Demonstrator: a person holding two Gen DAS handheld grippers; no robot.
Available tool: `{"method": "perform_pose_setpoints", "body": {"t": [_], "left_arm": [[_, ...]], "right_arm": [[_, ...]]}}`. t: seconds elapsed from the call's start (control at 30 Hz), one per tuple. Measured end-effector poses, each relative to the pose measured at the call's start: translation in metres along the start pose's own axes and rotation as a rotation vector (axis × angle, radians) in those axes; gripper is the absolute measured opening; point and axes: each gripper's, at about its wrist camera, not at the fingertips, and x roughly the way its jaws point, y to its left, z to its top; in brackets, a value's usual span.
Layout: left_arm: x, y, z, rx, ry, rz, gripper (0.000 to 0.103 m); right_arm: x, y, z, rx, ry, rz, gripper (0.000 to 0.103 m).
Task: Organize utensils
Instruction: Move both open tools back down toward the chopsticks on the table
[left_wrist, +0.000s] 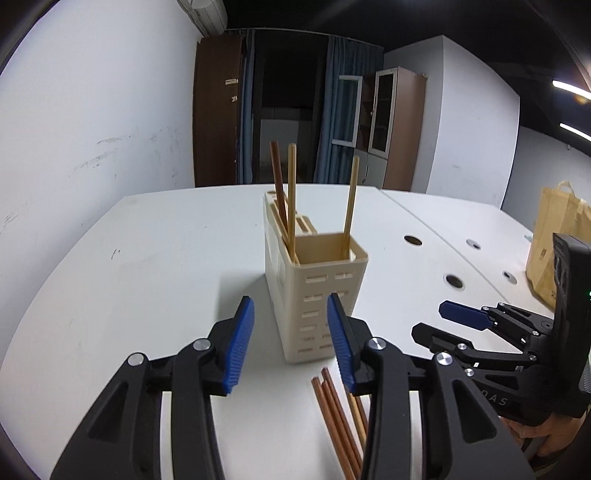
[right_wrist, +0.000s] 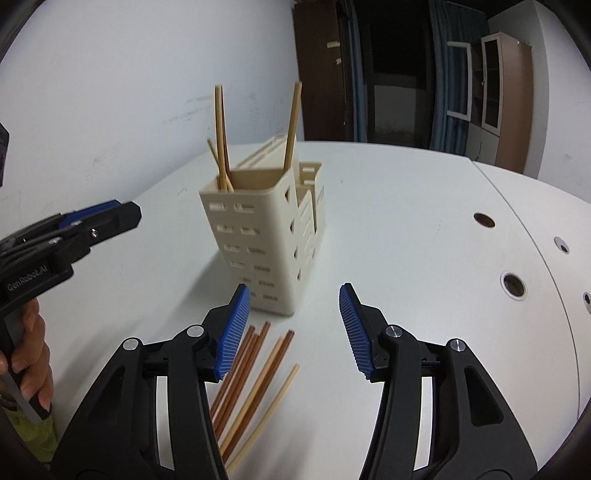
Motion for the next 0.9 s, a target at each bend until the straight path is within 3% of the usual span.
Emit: {"method": "perform_pose_setpoints", "body": {"t": [0.53, 0.9], "left_arm": [[0.069, -0.006, -0.033, -0.016, 0.312, -0.080, 0.040], [0.102, -0.009, -0.052, -0.030, 0.420, -0.094, 0.040]], "right_arm": [[0.049, -0.006, -0.033, 0.065, 0.249, 0.020, 0.048], [0.075, -0.005, -0.047, 0.096, 0.343, 0.026, 0.048]]}}
